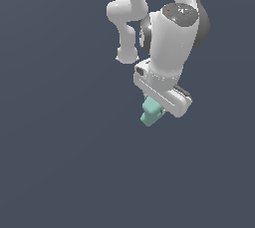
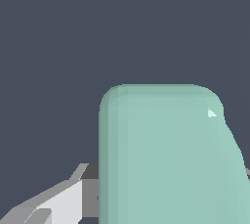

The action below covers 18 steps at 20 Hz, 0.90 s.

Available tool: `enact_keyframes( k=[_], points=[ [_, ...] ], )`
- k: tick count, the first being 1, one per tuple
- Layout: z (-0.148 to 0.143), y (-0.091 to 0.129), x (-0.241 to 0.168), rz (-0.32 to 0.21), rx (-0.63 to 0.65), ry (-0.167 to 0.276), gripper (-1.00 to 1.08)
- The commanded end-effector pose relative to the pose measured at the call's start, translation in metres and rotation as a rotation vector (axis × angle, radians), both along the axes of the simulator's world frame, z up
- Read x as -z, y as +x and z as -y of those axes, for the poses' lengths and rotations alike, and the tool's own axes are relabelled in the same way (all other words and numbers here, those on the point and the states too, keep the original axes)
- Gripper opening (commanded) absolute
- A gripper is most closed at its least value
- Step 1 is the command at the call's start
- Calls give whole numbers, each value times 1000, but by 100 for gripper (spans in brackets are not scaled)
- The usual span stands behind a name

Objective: Pick up the object and move it to a goal position.

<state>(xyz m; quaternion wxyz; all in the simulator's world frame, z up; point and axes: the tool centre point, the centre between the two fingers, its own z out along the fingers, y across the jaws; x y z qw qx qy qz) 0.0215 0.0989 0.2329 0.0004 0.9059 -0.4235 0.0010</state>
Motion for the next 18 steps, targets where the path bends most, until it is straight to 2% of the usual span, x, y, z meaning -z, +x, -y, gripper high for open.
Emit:
enact_keyframes(
  k=[1,18],
  points=[
    [-13,7,-23,0,0,0,-100],
    [-75,44,-126,-1,0,0,-100]
  ],
)
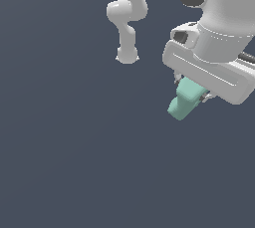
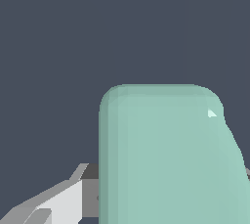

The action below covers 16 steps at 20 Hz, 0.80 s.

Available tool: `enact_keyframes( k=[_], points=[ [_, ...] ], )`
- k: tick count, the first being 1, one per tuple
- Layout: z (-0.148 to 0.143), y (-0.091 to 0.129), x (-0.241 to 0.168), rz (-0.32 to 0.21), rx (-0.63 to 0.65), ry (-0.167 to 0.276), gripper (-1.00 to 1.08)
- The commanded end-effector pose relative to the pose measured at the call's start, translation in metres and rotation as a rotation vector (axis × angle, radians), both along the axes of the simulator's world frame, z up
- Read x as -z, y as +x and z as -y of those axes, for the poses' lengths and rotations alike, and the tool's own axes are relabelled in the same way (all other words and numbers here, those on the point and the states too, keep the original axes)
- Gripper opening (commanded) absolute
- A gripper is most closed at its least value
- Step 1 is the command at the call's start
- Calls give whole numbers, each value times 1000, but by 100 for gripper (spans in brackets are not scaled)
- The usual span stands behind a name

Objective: Pick up the object and move it to a goal position.

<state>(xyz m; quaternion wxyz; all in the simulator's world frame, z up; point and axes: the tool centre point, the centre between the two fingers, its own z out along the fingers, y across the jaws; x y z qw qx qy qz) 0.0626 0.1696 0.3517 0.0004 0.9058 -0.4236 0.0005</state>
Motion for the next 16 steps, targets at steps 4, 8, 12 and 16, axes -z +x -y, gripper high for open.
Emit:
enact_keyframes(
  k=[4,8,12,16],
  points=[
    [-14,9,-24,0,0,1,-100],
    [-22,14,-38,0,0,1,-100],
    [-29,19,-49,0,0,1,-100],
    [-34,23,-57,0,0,1,-100]
  ],
)
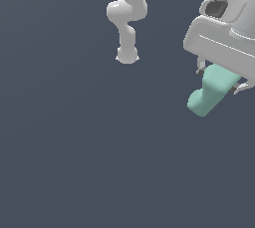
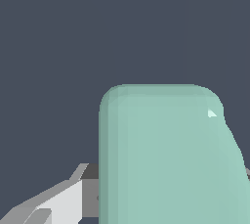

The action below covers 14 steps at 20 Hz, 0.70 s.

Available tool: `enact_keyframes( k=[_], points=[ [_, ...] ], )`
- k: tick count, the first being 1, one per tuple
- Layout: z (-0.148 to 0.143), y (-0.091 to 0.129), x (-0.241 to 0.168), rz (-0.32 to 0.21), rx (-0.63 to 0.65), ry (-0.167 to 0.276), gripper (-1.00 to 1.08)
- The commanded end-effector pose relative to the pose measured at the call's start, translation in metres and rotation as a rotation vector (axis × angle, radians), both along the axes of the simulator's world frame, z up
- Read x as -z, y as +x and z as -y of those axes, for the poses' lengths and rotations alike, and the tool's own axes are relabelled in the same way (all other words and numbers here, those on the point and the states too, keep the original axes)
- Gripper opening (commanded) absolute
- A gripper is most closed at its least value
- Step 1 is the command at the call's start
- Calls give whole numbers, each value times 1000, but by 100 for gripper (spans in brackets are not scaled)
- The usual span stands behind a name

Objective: Pick up the object and move it to a goal position.

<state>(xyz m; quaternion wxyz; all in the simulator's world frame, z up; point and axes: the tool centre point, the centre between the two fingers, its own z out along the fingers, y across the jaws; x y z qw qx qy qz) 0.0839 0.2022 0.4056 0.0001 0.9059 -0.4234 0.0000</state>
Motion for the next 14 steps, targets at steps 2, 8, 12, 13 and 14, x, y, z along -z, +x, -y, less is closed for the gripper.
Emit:
enact_keyframes(
  k=[2,8,12,13,14],
  points=[
    [-4,3,-7,0,0,0,-100],
    [-7,5,-12,0,0,0,-100],
    [-8,6,-14,0,0,0,-100],
    [-8,6,-14,0,0,0,-100],
    [-8,6,-14,0,0,0,-100]
  ],
)
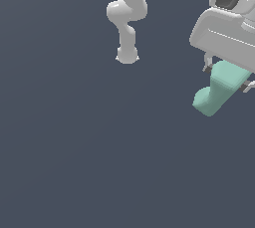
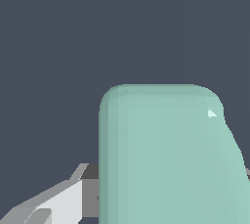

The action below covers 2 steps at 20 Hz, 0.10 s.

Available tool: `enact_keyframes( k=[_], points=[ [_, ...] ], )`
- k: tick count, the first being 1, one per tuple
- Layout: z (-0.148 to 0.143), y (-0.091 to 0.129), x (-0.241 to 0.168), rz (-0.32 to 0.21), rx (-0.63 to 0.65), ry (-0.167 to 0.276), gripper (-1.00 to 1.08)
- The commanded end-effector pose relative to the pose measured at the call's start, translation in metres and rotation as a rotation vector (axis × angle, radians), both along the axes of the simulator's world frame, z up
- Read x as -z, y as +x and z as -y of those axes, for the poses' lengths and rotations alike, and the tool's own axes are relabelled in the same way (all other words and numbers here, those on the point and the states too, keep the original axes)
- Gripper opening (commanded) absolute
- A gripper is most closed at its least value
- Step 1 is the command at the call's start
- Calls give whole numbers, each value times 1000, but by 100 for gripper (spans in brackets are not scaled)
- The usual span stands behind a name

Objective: Pick up the object and move it to a goal position.

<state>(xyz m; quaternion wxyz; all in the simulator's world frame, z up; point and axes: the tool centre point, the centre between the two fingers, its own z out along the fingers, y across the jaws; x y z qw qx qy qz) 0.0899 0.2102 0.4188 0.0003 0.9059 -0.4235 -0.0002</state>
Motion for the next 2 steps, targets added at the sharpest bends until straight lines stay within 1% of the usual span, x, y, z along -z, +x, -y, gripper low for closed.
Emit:
enact_keyframes(
  k=[1,2],
  points=[
    [0,0,-1,1,0,0,-100],
    [0,0,-1,1,0,0,-100]
  ],
)
